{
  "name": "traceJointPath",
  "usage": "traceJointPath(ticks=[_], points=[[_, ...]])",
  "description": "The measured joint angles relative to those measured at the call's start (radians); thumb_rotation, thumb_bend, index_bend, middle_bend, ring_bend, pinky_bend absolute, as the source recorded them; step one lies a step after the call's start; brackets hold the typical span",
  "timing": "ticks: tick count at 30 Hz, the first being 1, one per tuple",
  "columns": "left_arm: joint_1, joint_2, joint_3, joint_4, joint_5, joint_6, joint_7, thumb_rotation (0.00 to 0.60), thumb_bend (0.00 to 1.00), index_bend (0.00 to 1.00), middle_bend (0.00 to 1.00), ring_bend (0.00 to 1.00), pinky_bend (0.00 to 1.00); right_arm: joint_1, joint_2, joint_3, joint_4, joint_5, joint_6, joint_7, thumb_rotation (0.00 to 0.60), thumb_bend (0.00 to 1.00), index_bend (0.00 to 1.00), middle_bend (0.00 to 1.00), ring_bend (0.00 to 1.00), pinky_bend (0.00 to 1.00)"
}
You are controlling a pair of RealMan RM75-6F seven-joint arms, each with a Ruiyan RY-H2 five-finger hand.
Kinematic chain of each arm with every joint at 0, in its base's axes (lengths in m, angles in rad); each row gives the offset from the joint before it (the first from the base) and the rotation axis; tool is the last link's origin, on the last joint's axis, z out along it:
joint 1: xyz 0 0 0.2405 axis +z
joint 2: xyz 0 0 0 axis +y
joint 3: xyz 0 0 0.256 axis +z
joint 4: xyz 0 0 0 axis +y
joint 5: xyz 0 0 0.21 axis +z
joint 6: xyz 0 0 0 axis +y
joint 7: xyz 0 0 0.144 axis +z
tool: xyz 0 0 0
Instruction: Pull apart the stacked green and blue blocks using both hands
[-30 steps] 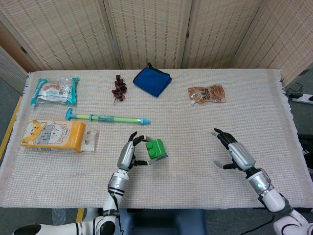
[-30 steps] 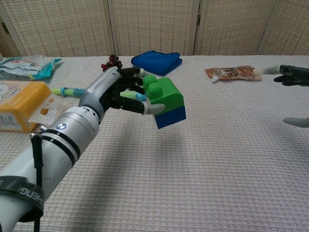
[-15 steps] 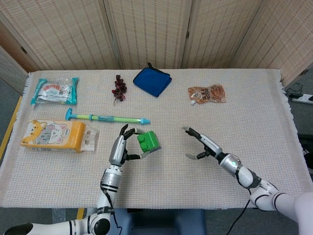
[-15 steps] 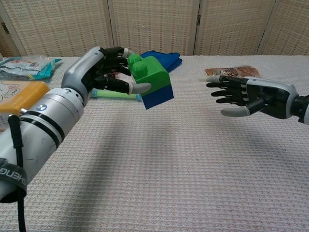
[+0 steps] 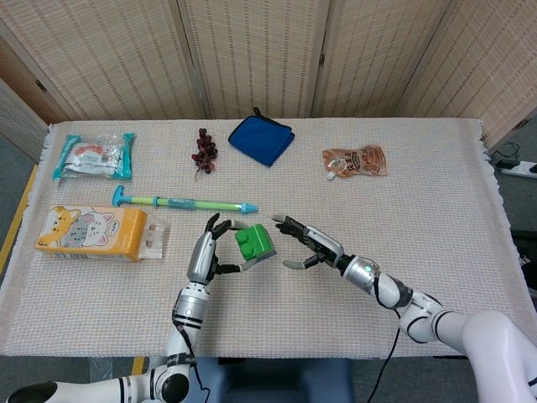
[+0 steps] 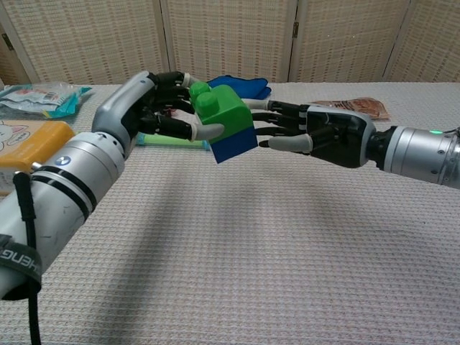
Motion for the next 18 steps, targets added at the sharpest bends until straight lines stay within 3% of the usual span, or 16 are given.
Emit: traceJointPath(ticks=[13,18], points=[[-0.003,0.002,0.016,-0.018,0.003,0.001,-0.002,0.600,0.44,0.67,0.85,0.33,0.04,0.044,-0.036,-0.011,-0.021,0.032,-0.026,-0.026,0.600,0.34,0.11,0.00,0.00,0.00],[-0.003,0.001,0.020,-0.017,-0.002,-0.002,-0.008,0.600,0.44,0.67,0.85,0.33,0.04,0.050,-0.040,-0.011,-0.026,0.043,-0.030,-0.041,0.600,0.34,0.28,0.01,0.05,0.01]])
